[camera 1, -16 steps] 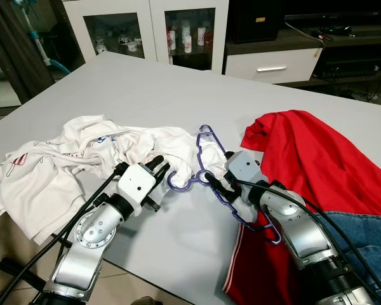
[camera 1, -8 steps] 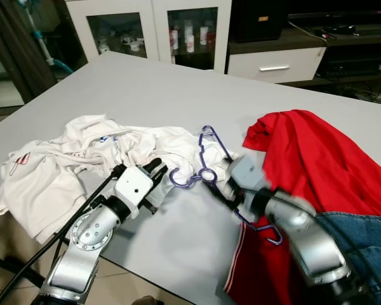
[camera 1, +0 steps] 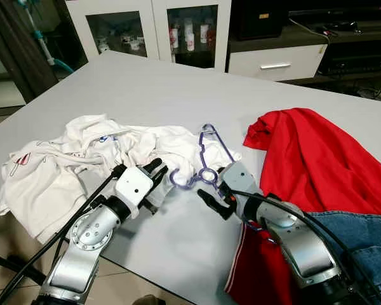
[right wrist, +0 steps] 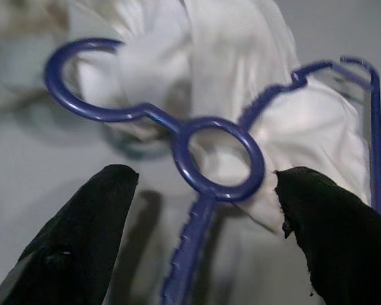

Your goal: Hang hanger

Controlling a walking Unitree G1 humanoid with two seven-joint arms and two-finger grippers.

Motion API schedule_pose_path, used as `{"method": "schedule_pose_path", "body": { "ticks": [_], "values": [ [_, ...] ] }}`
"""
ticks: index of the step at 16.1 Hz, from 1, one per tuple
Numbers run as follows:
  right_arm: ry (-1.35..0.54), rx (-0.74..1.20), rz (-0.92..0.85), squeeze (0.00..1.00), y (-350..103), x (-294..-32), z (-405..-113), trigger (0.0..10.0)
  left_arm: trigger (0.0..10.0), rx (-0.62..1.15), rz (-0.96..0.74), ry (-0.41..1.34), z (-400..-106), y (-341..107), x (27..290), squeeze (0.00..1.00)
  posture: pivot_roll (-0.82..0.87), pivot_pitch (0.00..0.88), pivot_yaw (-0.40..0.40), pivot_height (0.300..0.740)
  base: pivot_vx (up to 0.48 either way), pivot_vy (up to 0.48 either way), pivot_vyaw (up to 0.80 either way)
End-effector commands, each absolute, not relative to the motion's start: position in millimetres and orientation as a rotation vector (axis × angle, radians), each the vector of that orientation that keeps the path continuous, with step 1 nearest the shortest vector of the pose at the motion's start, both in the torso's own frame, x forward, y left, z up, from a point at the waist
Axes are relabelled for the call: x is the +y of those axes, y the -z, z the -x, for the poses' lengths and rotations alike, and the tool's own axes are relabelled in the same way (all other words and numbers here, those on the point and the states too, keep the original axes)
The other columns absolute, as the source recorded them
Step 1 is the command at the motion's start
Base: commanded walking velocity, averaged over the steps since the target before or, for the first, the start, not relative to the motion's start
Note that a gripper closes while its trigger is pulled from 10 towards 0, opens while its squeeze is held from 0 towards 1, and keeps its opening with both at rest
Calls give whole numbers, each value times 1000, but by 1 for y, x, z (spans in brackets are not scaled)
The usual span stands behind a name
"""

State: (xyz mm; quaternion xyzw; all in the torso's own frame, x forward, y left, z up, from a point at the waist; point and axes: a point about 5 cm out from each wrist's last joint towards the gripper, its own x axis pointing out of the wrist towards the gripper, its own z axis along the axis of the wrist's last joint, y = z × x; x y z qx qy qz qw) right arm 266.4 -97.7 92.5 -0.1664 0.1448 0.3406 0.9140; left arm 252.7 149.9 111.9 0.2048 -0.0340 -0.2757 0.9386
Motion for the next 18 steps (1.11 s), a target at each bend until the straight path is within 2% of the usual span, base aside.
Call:
{"method": "schedule_pose_path", "body": {
  "ticks": [1, 5, 6, 7, 8, 9, 15, 18],
  "values": [
    [-685, 295, 381, 0, -95, -96, -270, 10000, 10000, -80, -428, 566, -252, -116, 151, 0, -37, 31, 93, 740, 0, 0, 0],
    [-562, 305, 433, 0, -92, -104, -277, 10000, 10000, -81, -430, 570, -252, -117, 150, 0, -40, 27, 95, 740, 0, 0, 0],
    [-558, 311, 433, 0, -91, -105, -277, 9725, 10000, -82, -430, 571, -252, -117, 150, 0, -42, 26, 96, 740, 0, 0, 0],
    [-559, 317, 432, 0, -91, -107, -277, 5843, 10000, -83, -431, 572, -253, -117, 150, 0, -44, 25, 96, 740, 0, 0, 0],
    [-560, 320, 432, 0, -91, -107, -277, 5843, 10000, -83, -431, 572, -253, -117, 150, 0, -44, 25, 96, 740, 0, 0, 0],
    [-564, 326, 438, 0, -91, -109, -276, 0, 10000, -85, -432, 574, -253, -117, 150, 0, -46, 24, 97, 740, 0, 0, 0],
    [-537, 301, 536, 0, -96, -112, -279, 0, 10000, -89, -445, 581, -254, -118, 149, 0, -45, 18, 100, 740, 0, 0, 0],
    [-601, 316, 466, 0, -102, -109, -275, 0, 10000, -92, -449, 582, -255, -118, 149, 0, -47, 14, 103, 740, 0, 0, 0]
  ]
}}
